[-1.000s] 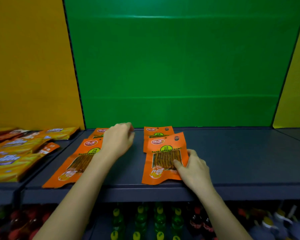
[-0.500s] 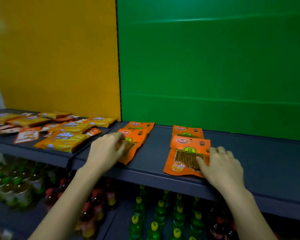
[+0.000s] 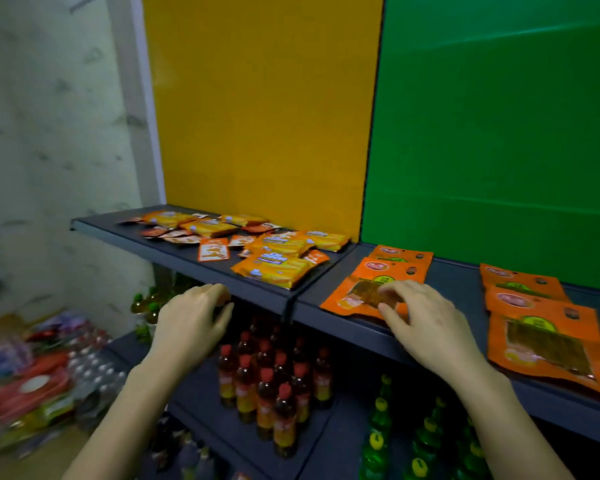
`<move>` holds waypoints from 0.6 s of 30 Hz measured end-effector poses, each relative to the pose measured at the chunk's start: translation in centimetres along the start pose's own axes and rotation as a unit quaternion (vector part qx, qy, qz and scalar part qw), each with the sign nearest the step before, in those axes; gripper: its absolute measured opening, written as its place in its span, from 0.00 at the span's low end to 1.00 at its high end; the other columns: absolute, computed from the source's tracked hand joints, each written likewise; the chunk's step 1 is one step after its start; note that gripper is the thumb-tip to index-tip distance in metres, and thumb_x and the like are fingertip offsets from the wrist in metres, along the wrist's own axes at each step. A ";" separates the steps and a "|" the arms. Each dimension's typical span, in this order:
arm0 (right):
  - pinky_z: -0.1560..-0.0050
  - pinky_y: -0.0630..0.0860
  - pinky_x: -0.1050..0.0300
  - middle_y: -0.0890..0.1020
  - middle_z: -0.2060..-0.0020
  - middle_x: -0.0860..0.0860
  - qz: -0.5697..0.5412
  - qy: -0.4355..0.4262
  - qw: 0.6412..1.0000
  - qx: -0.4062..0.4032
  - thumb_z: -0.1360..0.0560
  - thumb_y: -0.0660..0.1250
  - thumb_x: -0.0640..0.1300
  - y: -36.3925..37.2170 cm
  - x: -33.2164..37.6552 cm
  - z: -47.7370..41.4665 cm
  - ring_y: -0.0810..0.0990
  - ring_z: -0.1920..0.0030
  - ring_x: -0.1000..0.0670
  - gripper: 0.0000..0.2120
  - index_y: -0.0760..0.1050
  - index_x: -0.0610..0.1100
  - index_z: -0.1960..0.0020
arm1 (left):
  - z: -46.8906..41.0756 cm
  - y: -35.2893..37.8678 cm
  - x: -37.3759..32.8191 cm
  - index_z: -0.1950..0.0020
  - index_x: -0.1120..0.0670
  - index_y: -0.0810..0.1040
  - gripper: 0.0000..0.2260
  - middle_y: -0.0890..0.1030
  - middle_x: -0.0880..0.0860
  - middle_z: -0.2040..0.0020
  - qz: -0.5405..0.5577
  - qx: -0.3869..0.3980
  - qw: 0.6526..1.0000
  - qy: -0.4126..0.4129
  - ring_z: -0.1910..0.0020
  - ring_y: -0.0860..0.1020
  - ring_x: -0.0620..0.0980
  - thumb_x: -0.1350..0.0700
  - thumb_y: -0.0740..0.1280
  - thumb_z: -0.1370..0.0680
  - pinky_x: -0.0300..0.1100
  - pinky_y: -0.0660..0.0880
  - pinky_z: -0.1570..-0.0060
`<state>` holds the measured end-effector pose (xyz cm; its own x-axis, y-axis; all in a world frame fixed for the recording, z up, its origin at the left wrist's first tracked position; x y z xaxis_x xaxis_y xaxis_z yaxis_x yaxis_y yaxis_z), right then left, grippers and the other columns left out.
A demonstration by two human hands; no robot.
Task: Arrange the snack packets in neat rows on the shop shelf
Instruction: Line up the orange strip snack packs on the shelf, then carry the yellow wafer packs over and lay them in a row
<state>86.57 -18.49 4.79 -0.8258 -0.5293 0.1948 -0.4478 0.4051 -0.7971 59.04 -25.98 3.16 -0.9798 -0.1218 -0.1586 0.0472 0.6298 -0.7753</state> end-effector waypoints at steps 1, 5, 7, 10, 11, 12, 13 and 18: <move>0.53 0.69 0.57 0.76 0.45 0.59 -0.010 -0.007 1.000 0.005 0.23 0.58 0.55 0.9 1.6 -0.4 0.73 0.42 0.53 0.12 0.71 0.56 0.42 | 0.5 -0.1 1.9 0.51 0.55 0.78 0.08 0.82 0.53 0.53 -0.006 0.007 1.000 -0.010 0.51 0.79 0.55 0.52 0.65 0.25 0.46 0.73 0.60; 0.50 0.70 0.58 0.78 0.45 0.59 -0.034 -0.028 0.999 0.025 0.23 0.59 0.54 5.0 8.2 -1.4 0.74 0.41 0.55 0.12 0.72 0.55 0.42 | 2.6 -0.8 9.6 0.51 0.56 0.80 0.09 0.82 0.54 0.54 -0.020 0.025 0.999 -0.043 0.51 0.80 0.56 0.52 0.67 0.26 0.48 0.76 0.58; 0.51 0.69 0.60 0.78 0.45 0.60 -0.042 -0.038 0.998 0.030 0.23 0.59 0.54 7.0 11.5 -1.8 0.74 0.42 0.55 0.12 0.72 0.55 0.41 | 3.3 -0.9 13.3 0.49 0.54 0.79 0.10 0.82 0.52 0.52 -0.032 0.037 0.998 -0.047 0.50 0.79 0.54 0.50 0.66 0.25 0.47 0.75 0.57; 0.49 0.70 0.60 0.77 0.45 0.61 -0.067 -0.037 0.996 0.035 0.23 0.59 0.54 9.4 15.5 -2.7 0.73 0.42 0.57 0.12 0.72 0.55 0.41 | 3.4 -1.2 18.0 0.50 0.53 0.78 0.09 0.82 0.50 0.53 -0.027 0.042 0.998 -0.040 0.51 0.79 0.52 0.49 0.64 0.24 0.45 0.73 0.58; 0.48 0.71 0.59 0.77 0.45 0.62 -0.073 -0.034 0.996 0.036 0.23 0.59 0.54 10.0 16.7 -3.1 0.73 0.41 0.57 0.12 0.72 0.55 0.41 | 3.2 -1.4 19.3 0.50 0.53 0.78 0.09 0.82 0.51 0.53 -0.025 0.041 0.998 -0.037 0.51 0.79 0.52 0.50 0.64 0.24 0.46 0.73 0.57; 0.47 0.71 0.59 0.77 0.44 0.62 -0.076 -0.032 0.996 0.037 0.23 0.59 0.54 10.6 17.7 -3.6 0.72 0.40 0.57 0.12 0.72 0.55 0.41 | 3.0 -1.5 20.4 0.50 0.53 0.78 0.09 0.82 0.51 0.53 -0.026 0.040 0.998 -0.037 0.51 0.79 0.52 0.49 0.64 0.24 0.46 0.73 0.57; 0.47 0.71 0.59 0.77 0.44 0.62 -0.076 -0.031 0.996 0.038 0.23 0.59 0.54 11.0 18.5 -4.2 0.72 0.40 0.58 0.12 0.72 0.55 0.41 | 2.6 -1.6 21.5 0.50 0.53 0.78 0.10 0.82 0.50 0.53 -0.025 0.039 0.998 -0.035 0.51 0.79 0.52 0.49 0.63 0.23 0.46 0.74 0.57; 0.50 0.69 0.60 0.78 0.45 0.60 -0.067 -0.024 0.997 0.035 0.23 0.60 0.53 12.8 21.5 -7.7 0.73 0.41 0.56 0.12 0.73 0.54 0.42 | -0.1 -1.2 25.0 0.50 0.51 0.78 0.10 0.81 0.49 0.54 -0.017 0.035 0.999 -0.017 0.53 0.79 0.49 0.47 0.63 0.23 0.42 0.74 0.60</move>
<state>60.49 -18.95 3.16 -0.7420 -0.6108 0.2763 -0.5265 0.2758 -0.8042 34.48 -29.72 0.17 -0.9741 -0.1687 -0.1504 0.0282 0.5692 -0.8217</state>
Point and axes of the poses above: each hand's wrist, its own z-axis away from the middle knuckle, its own y-axis out of the palm, x = y × z, the point moved 10 cm from there along -z, towards the middle knuckle
